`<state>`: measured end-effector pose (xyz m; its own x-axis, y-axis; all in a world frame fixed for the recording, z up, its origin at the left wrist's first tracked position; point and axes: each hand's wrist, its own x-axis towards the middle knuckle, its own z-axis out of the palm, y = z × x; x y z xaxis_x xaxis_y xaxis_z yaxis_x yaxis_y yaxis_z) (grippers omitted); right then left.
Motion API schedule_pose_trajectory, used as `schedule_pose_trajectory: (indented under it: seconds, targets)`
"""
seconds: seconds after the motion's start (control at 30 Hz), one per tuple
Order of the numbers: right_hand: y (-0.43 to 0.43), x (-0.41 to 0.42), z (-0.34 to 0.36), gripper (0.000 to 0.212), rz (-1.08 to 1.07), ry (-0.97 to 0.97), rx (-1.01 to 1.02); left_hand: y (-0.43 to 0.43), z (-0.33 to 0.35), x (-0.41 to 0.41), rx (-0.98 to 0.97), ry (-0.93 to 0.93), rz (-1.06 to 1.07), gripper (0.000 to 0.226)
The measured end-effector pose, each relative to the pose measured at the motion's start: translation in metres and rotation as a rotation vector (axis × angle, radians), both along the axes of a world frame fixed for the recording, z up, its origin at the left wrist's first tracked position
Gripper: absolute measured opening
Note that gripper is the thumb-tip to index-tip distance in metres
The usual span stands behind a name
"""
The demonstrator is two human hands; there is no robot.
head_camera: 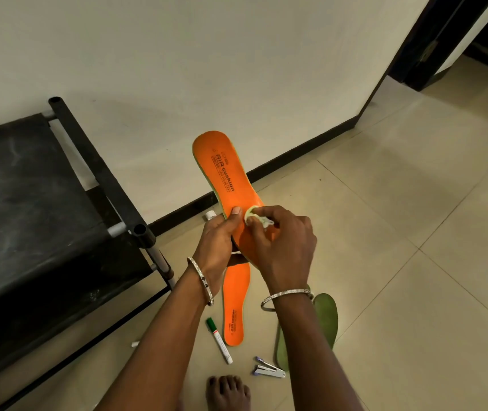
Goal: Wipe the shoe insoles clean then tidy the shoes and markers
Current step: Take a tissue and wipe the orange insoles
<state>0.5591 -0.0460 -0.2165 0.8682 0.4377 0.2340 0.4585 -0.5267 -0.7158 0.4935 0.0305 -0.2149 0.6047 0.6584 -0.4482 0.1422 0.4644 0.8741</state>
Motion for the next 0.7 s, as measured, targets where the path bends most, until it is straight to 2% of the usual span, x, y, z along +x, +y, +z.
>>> schedule_pose_trajectory:
  seconds: [0.13,0.27,0.4,0.47,0.57,0.7]
  targets:
    - [-0.009,0.014,-0.005,0.016,-0.127,0.051,-0.069,0.001,0.003,-0.001,-0.021,-0.013,0.021,0.036]
    - [-0.004,0.006,-0.004,0.016,-0.060,0.042,0.040,0.000,0.003,-0.001,-0.005,-0.003,0.001,0.037]
    - [0.004,-0.004,0.001,0.016,0.061,0.028,0.068,0.000,-0.001,0.001,0.089,0.008,-0.034,0.033]
    - [0.001,0.003,-0.003,0.014,0.014,0.007,0.042,0.000,-0.003,0.000,0.127,0.012,-0.066,0.030]
    - [-0.007,0.016,-0.011,0.015,-0.084,0.079,-0.002,0.002,-0.001,-0.001,0.115,0.009,-0.061,0.033]
    - [-0.008,0.017,-0.013,0.020,-0.057,0.138,0.013,0.004,0.000,-0.001,0.109,0.010,-0.049,0.025]
